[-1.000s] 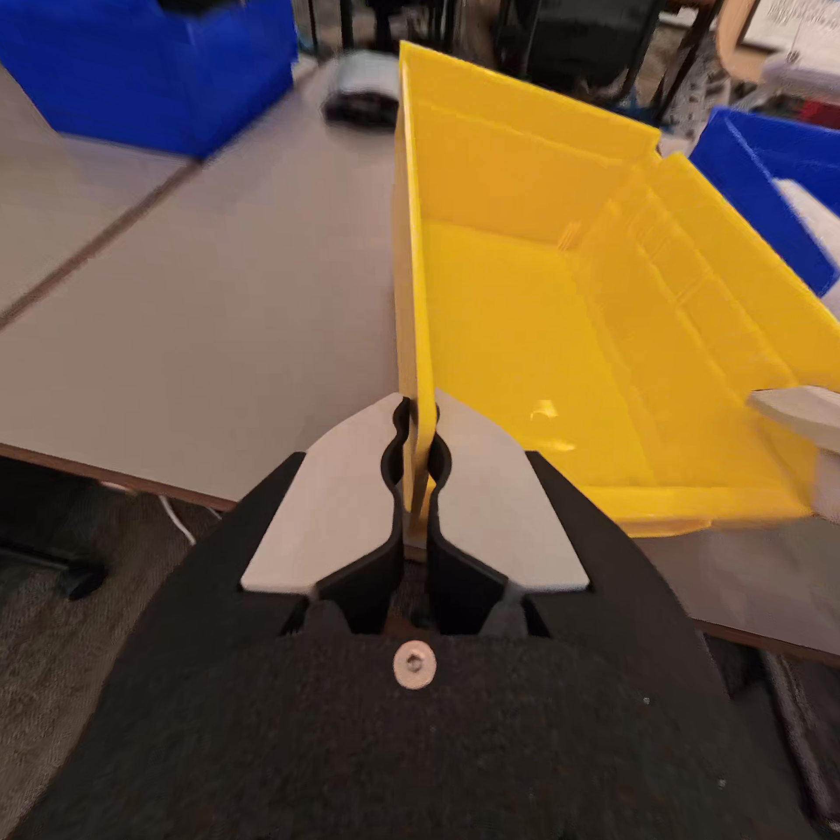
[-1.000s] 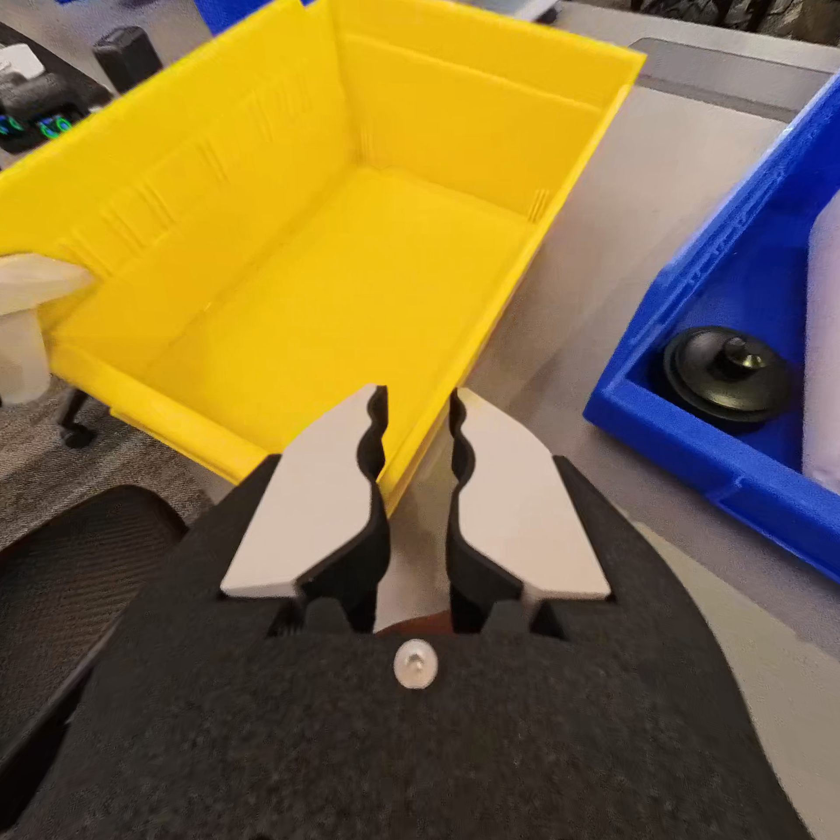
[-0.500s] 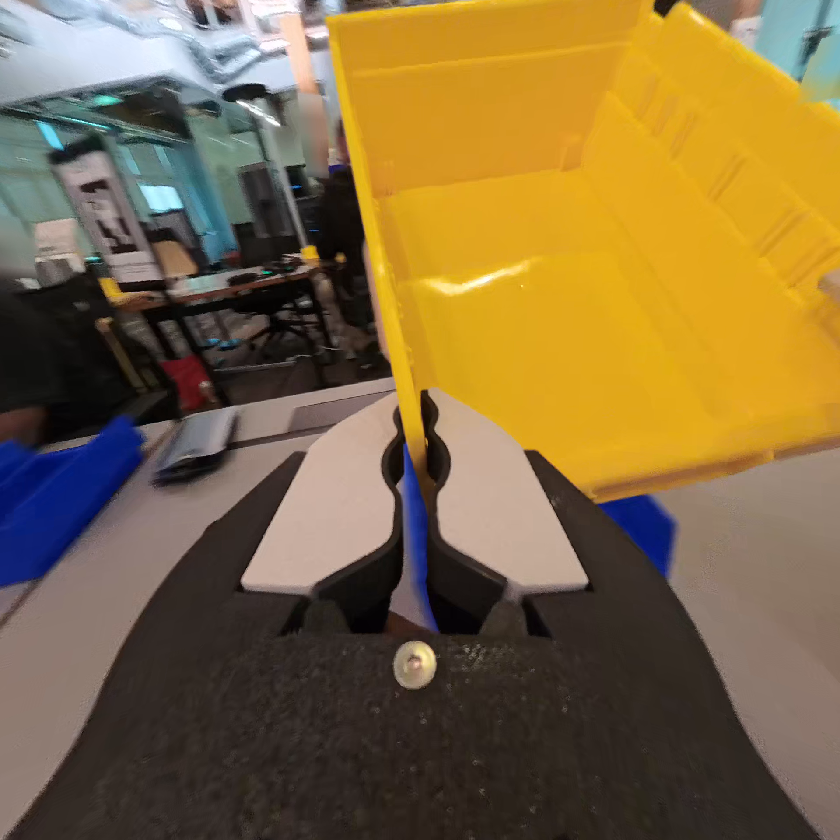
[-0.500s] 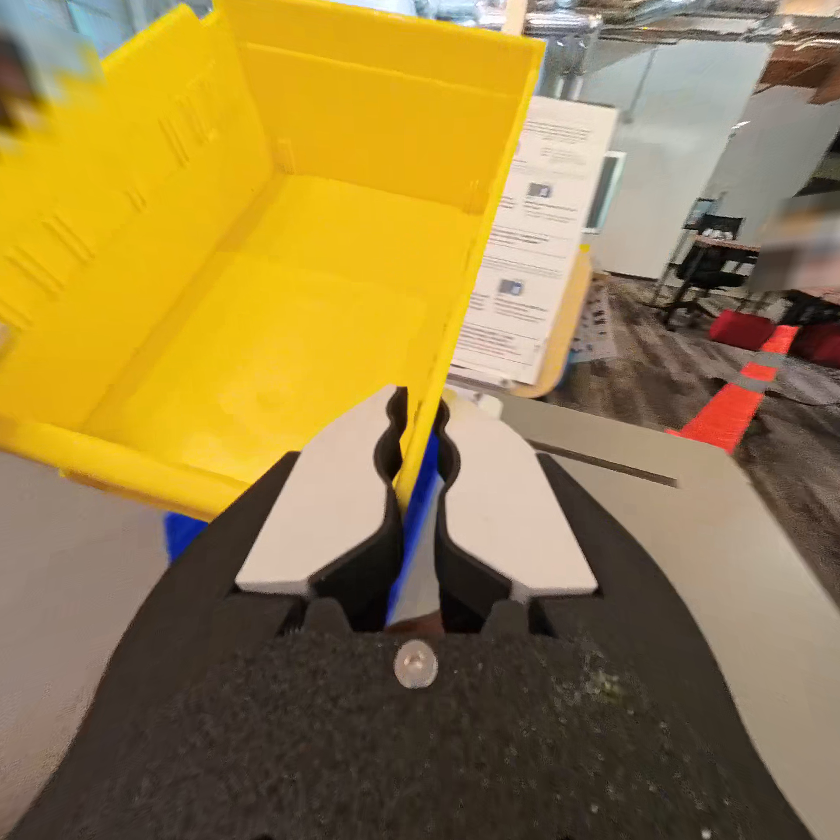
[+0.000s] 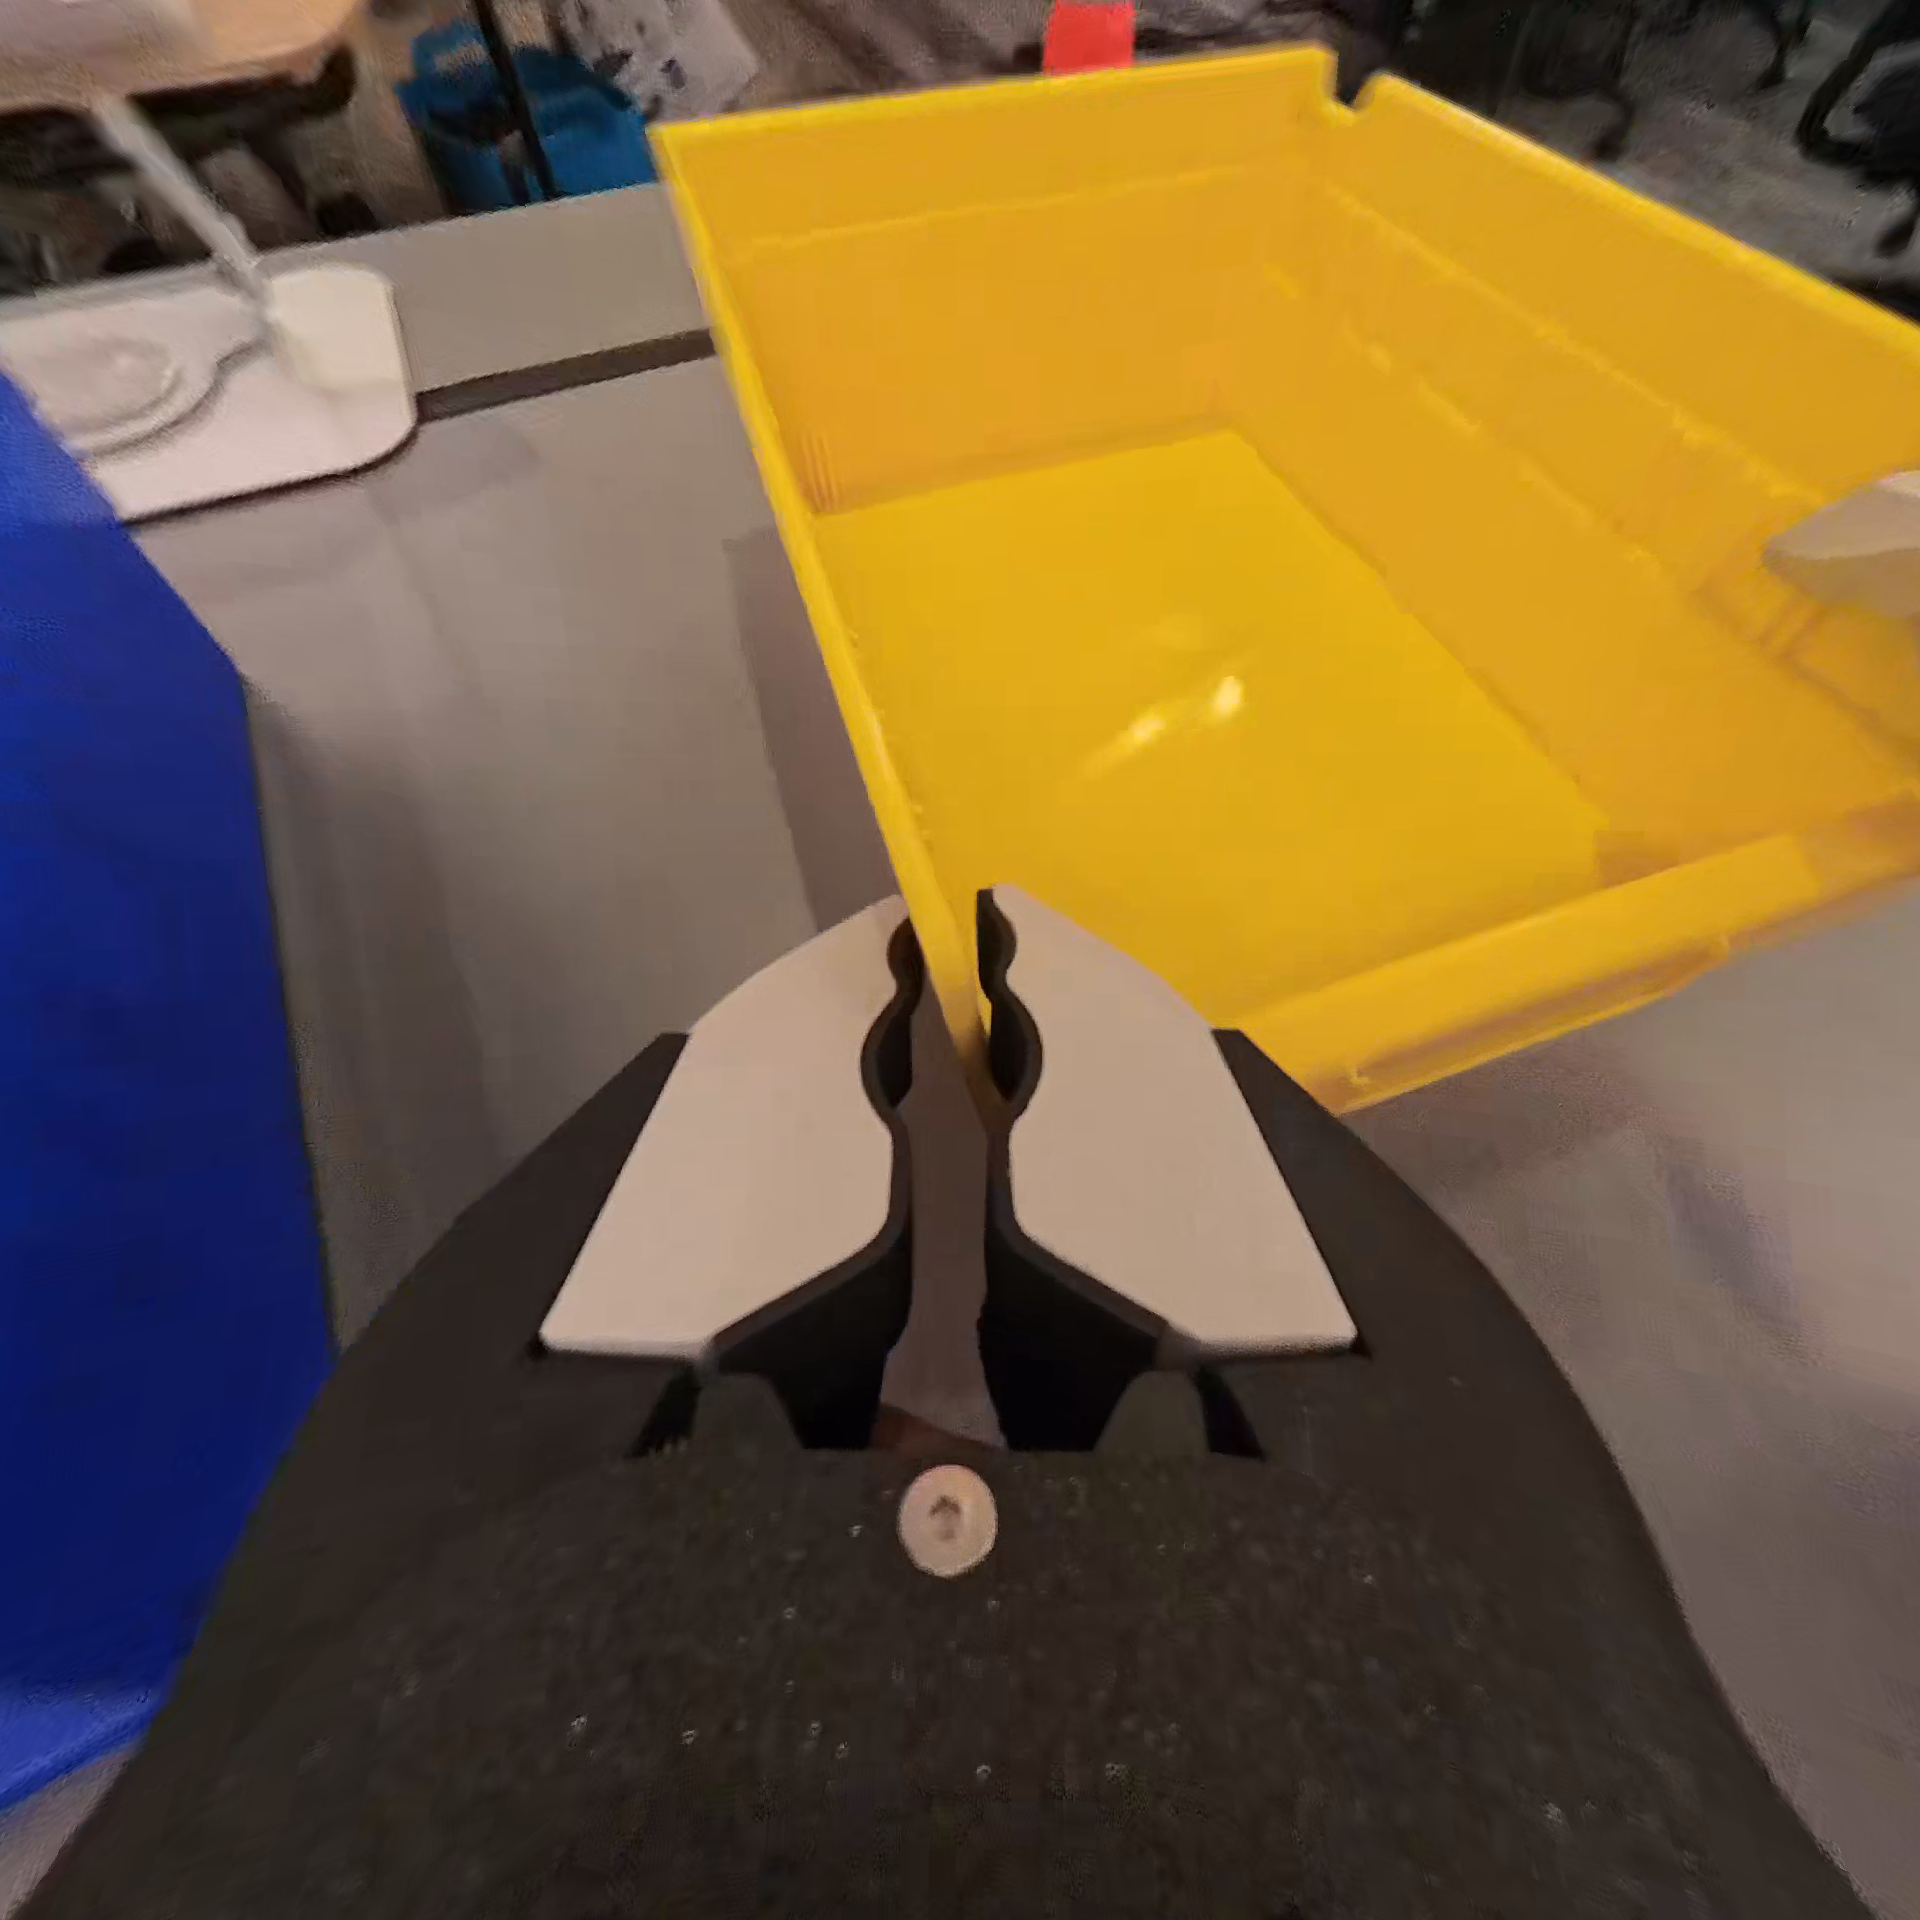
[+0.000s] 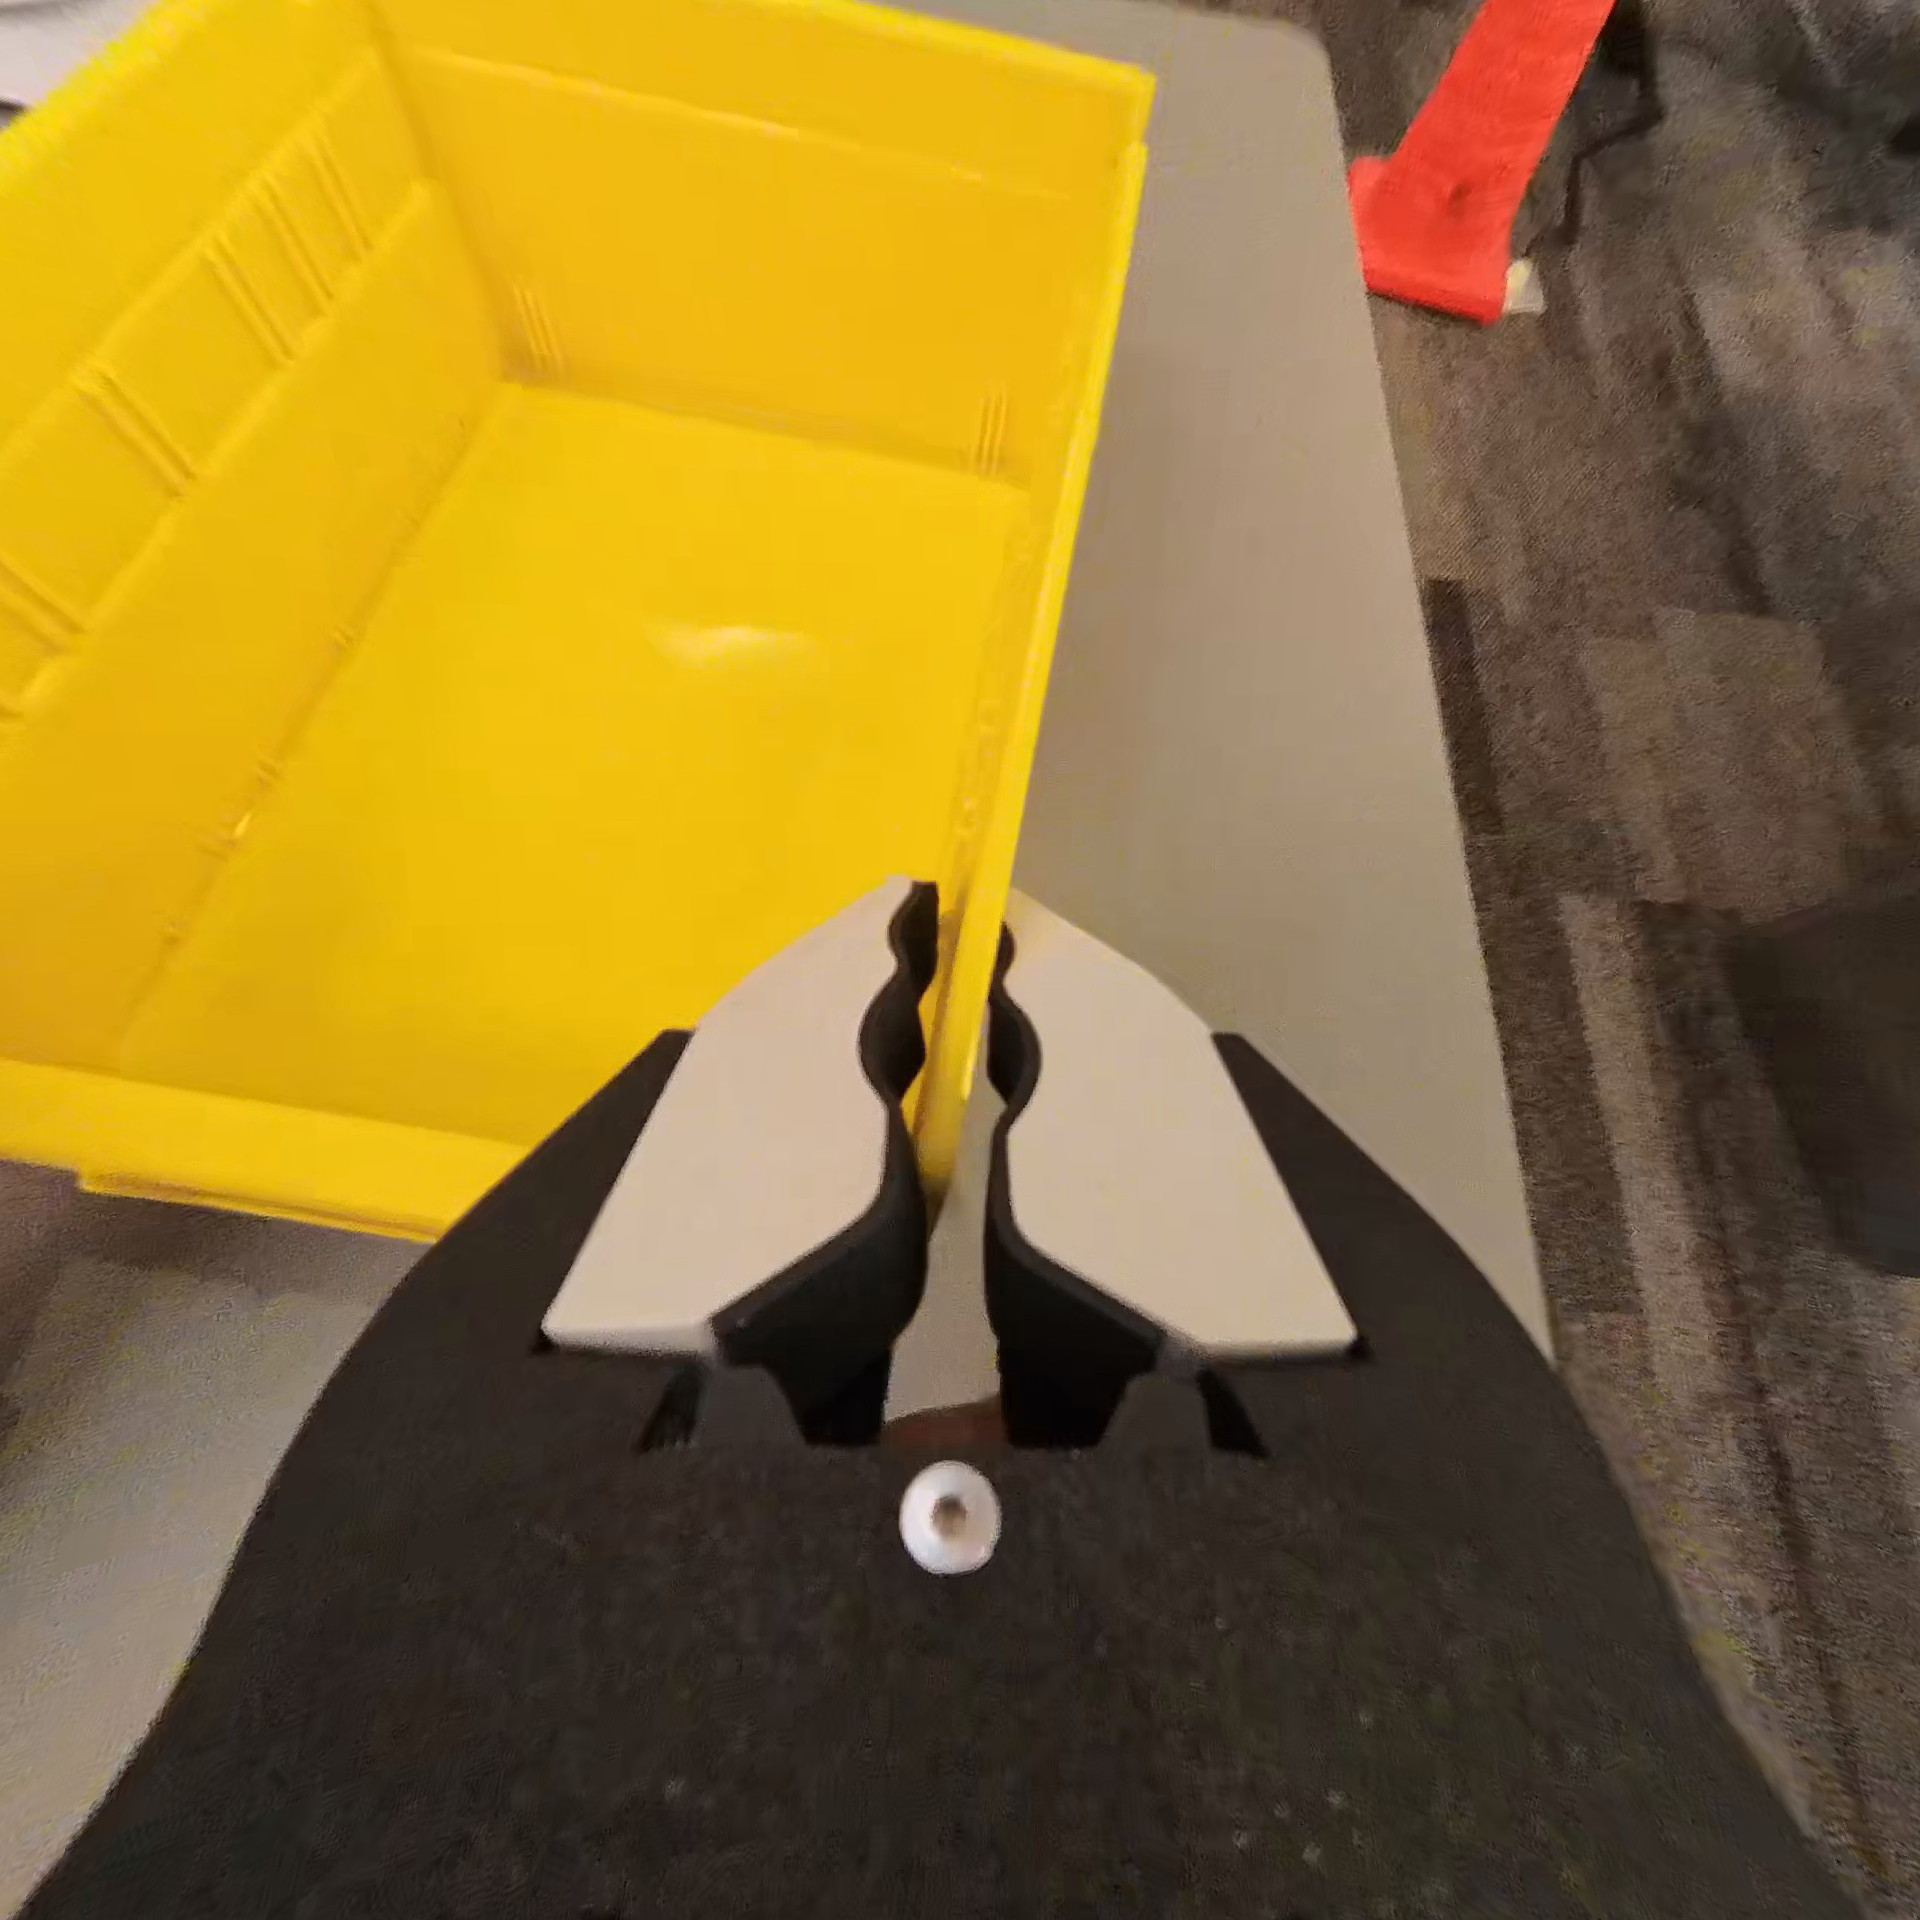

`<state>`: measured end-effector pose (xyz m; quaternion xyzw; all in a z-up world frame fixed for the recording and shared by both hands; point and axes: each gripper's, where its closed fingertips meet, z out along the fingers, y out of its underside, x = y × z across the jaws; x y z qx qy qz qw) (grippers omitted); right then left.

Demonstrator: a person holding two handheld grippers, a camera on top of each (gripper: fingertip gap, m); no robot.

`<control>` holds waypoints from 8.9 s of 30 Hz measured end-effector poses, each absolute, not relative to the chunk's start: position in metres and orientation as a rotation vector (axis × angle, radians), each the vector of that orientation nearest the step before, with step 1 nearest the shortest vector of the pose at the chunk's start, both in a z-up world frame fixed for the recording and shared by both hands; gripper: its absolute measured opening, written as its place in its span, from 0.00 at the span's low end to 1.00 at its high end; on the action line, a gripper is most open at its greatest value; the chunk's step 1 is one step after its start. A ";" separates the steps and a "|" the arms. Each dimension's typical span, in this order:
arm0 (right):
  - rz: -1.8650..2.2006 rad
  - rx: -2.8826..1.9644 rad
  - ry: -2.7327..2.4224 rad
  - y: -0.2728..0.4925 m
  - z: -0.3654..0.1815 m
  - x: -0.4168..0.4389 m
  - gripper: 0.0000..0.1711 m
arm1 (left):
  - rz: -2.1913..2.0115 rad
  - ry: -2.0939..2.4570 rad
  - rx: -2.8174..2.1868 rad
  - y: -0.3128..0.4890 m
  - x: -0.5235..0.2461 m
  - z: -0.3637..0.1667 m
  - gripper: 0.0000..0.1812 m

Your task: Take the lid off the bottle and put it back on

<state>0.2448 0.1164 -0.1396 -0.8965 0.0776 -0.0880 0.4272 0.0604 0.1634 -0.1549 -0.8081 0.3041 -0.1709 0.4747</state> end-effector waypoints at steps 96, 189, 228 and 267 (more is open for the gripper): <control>-0.083 -1.860 0.111 0.080 -0.120 0.139 0.29 | -0.597 0.406 -2.035 0.183 -0.327 -0.145 0.26; 0.133 -1.968 0.185 0.066 -0.155 0.123 0.23 | -0.497 0.823 -1.679 0.321 -0.077 -0.070 0.44; 0.645 -1.601 -0.662 0.354 -0.069 -0.117 0.50 | -0.917 0.737 -1.977 0.112 -0.234 -0.147 0.40; 0.690 -1.511 -0.632 0.353 -0.065 -0.120 0.50 | 0.072 0.167 -2.980 0.347 -0.409 -0.206 0.42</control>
